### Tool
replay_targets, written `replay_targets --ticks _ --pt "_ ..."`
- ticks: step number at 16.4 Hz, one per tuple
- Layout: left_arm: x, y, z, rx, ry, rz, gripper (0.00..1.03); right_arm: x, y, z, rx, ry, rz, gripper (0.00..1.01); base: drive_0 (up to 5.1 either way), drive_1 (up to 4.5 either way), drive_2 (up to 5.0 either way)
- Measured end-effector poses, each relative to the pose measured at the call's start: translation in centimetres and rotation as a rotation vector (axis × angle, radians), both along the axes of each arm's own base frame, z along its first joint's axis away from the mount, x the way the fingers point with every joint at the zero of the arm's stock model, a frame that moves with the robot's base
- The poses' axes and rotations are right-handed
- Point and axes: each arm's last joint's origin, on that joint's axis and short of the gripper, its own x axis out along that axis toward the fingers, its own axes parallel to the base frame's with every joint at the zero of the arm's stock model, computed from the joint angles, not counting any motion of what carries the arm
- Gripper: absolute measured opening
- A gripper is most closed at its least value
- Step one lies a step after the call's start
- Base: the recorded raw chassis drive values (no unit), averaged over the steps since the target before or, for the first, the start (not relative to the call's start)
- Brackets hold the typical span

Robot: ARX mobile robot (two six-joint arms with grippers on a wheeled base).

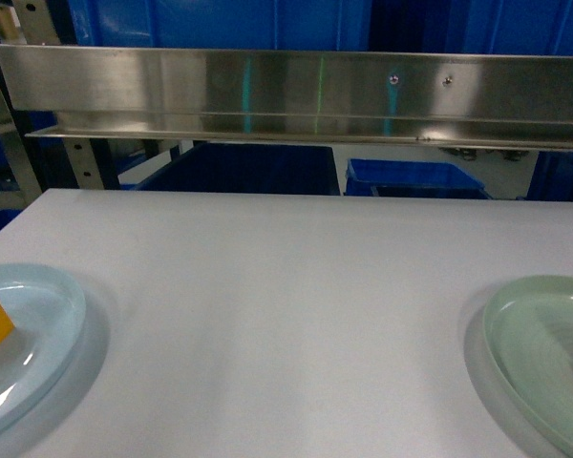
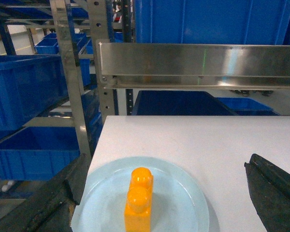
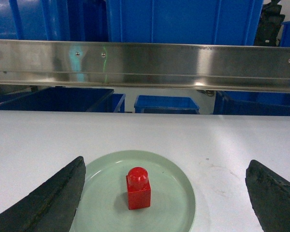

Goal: Sort and place red and yellow blocks in left bins

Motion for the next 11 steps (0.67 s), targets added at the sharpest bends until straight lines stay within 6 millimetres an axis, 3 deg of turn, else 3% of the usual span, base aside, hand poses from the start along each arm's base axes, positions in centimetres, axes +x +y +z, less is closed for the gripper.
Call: replay_targets --ticks 11 --pt "0.0 0.0 0.0 0.0 0.0 0.0 0.98 0.0 0.0 0.0 0.0 0.0 0.0 0.98 0.0 0.0 0.0"
